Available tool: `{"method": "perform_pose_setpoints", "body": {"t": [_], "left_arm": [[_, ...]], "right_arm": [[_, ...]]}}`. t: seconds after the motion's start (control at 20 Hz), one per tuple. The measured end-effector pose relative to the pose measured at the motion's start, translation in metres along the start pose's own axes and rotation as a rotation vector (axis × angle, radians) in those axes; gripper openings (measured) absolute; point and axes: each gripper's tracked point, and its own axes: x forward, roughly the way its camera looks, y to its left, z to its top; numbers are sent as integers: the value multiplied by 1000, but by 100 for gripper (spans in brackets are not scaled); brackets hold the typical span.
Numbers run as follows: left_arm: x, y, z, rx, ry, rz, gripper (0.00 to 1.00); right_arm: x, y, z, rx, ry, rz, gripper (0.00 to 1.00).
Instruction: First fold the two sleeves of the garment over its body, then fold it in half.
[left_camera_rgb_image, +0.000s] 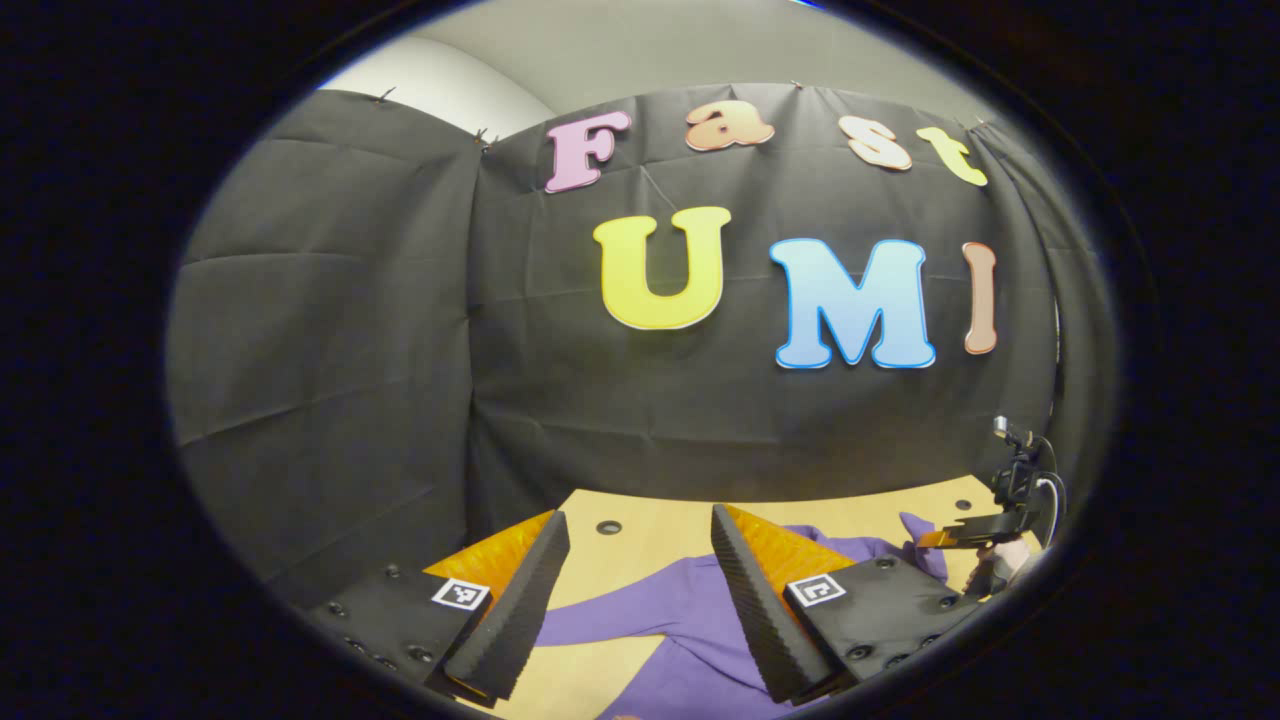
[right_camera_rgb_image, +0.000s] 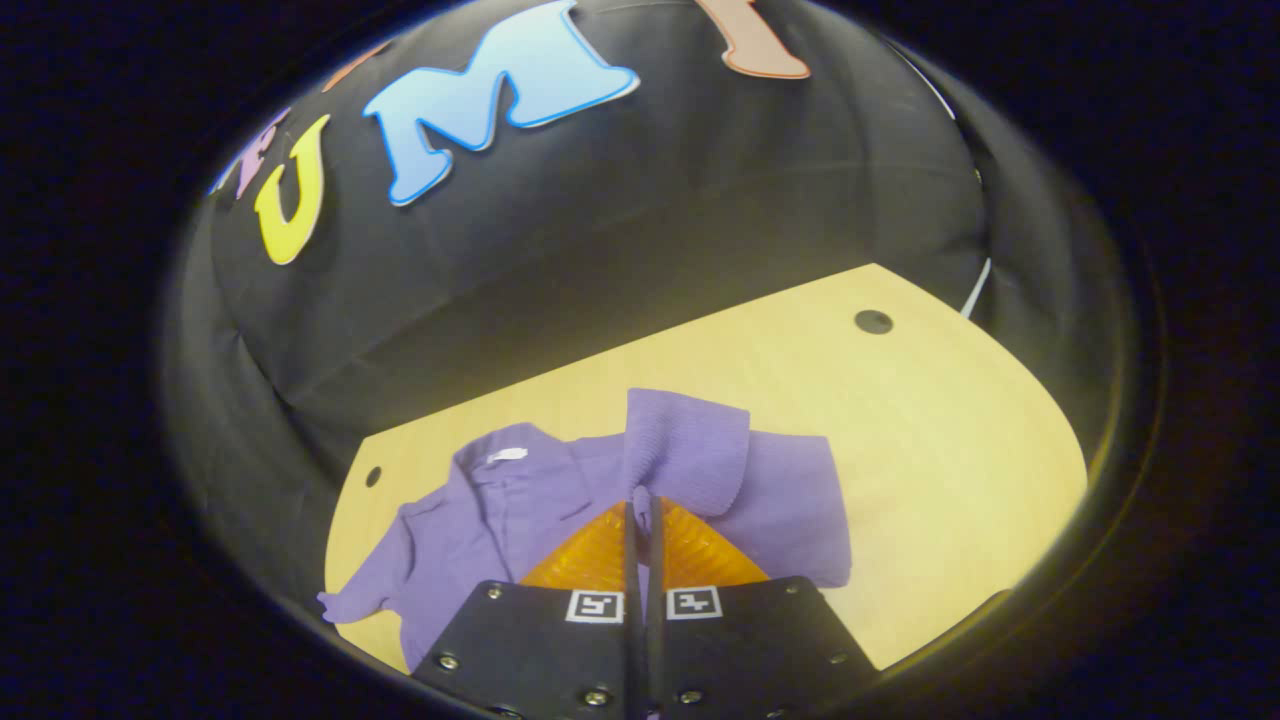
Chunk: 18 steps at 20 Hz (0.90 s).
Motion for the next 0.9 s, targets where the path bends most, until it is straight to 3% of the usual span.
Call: {"method": "perform_pose_setpoints", "body": {"t": [0.6, 0.9], "left_arm": [[-3, 144, -18, 22, 24, 105, 92], [-13, 205, -36, 18, 56, 180, 92]], "right_arm": [[5, -3, 6, -182, 109, 189, 2], [1, -8, 10, -262, 182, 180, 2]]}}
